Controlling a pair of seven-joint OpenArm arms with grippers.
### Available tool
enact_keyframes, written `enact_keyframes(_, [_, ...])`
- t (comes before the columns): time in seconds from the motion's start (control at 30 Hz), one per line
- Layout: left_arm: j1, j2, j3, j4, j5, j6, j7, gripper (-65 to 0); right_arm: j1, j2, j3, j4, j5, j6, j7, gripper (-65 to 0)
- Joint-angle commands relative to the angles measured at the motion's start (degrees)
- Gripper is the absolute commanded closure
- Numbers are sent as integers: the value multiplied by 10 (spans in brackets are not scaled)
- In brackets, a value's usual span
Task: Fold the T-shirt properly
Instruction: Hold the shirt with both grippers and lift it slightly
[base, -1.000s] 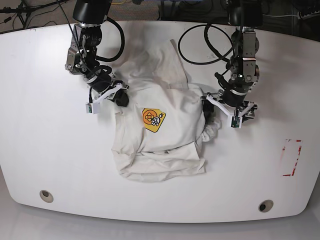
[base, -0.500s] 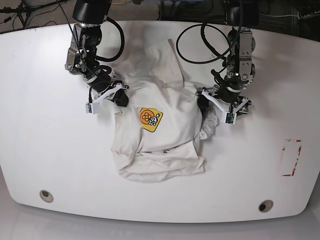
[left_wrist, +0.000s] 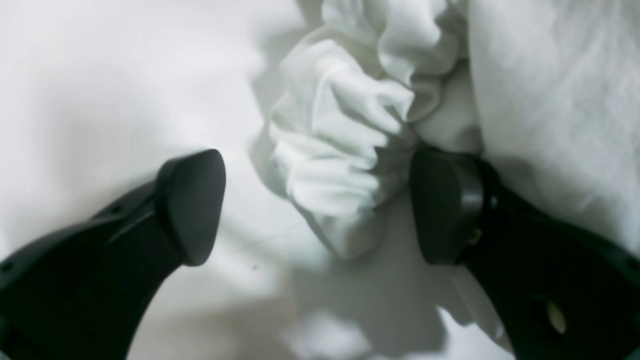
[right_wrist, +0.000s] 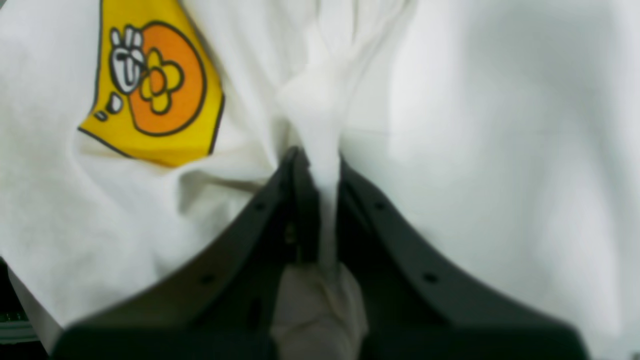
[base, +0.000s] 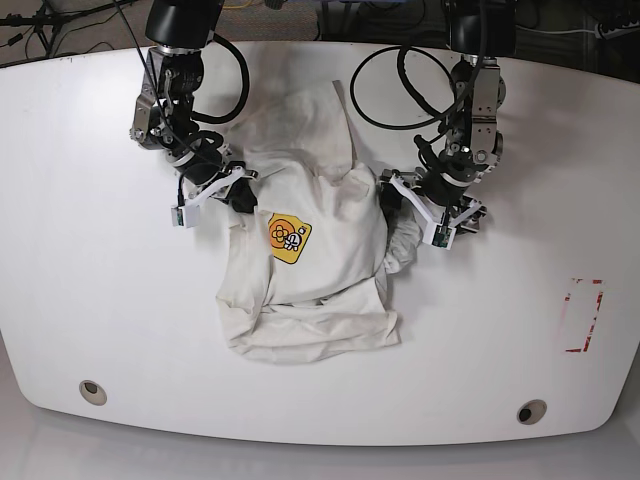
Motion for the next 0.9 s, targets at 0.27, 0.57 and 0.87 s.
enact_keyframes(0.27, [-11,1,2,-30,-3,-37,-8,-206,5,3,0,8,-3,-1,0,-6])
enact_keyframes(0.57, [-25,1,-1,-48,-2,-44,28,-6,5,3,0,10,-3,-1,0,-6])
enact_keyframes(0.87, [-20,-4,-4,0,-2,-44,39,-6,5,3,-1,31,-2,-1,0,-6])
